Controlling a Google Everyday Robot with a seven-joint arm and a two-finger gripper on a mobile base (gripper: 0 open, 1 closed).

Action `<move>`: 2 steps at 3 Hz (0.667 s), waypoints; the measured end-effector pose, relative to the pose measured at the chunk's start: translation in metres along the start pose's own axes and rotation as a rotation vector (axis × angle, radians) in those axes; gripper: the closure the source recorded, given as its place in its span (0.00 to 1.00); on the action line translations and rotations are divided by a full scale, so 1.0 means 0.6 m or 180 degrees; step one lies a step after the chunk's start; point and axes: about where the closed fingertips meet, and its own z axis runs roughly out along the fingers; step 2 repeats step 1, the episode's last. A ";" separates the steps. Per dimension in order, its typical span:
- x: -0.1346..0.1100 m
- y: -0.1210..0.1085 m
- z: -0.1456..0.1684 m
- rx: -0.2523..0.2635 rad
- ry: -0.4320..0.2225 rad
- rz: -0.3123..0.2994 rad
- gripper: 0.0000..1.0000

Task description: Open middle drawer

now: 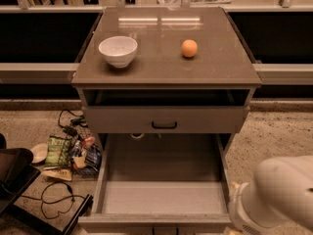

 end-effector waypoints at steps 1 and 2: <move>-0.039 0.007 -0.197 0.0319 -0.0174 -0.0144 0.00; -0.039 0.007 -0.197 0.0319 -0.0174 -0.0144 0.00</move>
Offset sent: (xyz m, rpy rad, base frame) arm 0.0000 0.0000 0.0000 0.0000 0.0000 0.0000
